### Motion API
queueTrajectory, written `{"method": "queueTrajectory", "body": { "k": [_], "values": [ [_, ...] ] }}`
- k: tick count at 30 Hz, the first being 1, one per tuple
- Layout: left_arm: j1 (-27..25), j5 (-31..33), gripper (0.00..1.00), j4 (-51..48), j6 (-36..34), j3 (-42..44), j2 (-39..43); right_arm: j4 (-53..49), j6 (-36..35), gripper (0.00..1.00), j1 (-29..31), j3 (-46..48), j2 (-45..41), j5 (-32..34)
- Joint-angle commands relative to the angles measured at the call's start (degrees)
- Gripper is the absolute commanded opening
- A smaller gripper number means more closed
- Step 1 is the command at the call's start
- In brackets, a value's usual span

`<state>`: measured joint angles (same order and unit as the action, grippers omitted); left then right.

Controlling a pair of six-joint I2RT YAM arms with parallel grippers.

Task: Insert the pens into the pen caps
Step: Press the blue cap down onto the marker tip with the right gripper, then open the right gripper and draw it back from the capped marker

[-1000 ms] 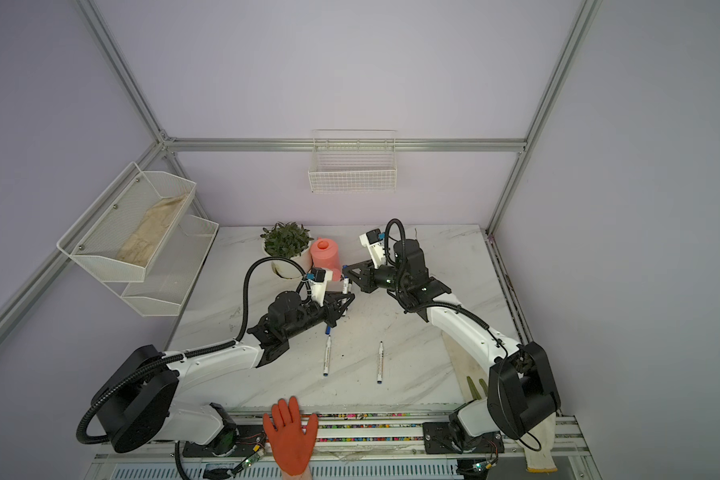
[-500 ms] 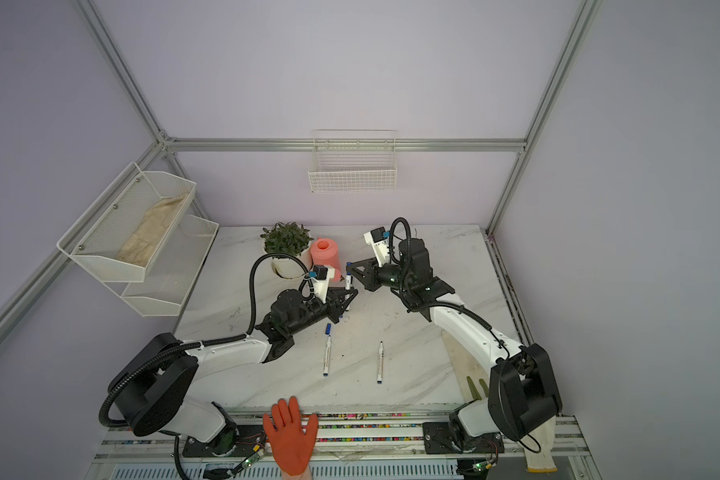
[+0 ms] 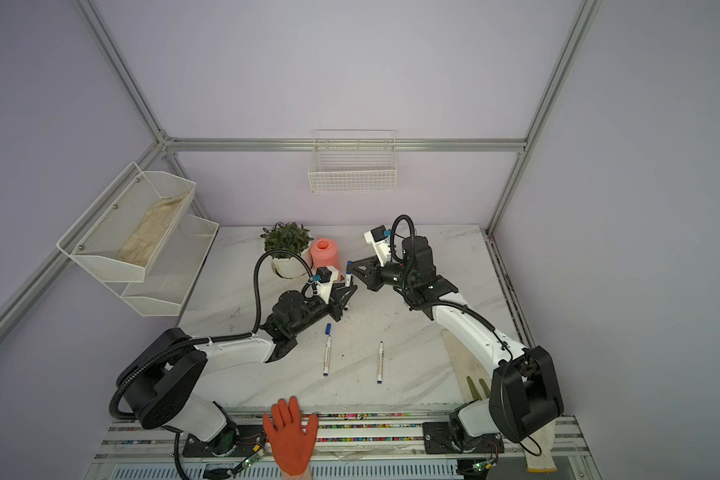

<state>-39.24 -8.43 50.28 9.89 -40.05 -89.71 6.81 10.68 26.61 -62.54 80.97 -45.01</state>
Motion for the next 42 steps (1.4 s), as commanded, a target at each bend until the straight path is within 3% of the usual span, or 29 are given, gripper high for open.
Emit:
{"method": "queueTrajectory", "body": {
  "k": [1,8,20,24,28,31,42],
  "values": [
    [0.6,8.1,0.00,17.3,-3.1,-4.9,1.1,-13.5,-0.4,0.00,2.7,1.7,-0.4,-10.8],
    [-0.7,9.0,0.00,16.2,-8.5,-4.1,1.3,-18.7,-4.7,0.00,2.7,-1.1,-1.0,-3.1],
    [-1.3,11.0,0.00,16.6,-10.1,-1.5,2.2,-21.2,-6.5,0.00,2.7,-2.4,-1.2,-3.4],
    [-1.5,11.0,0.00,16.6,-9.9,-1.0,2.0,-21.0,-6.4,0.26,2.7,-3.4,-2.0,0.6],
    [-1.6,11.6,0.00,17.3,-9.8,0.1,0.9,-21.0,-7.3,0.45,2.7,-4.4,-3.9,4.4],
    [-1.6,12.0,0.00,17.4,-9.6,0.7,0.3,-21.1,-7.7,0.50,2.7,-4.7,-4.7,6.6],
    [-2.6,12.8,0.00,16.2,-6.0,3.5,-1.1,-19.2,-7.4,0.51,2.7,-10.1,-5.2,9.2]
  ]
}}
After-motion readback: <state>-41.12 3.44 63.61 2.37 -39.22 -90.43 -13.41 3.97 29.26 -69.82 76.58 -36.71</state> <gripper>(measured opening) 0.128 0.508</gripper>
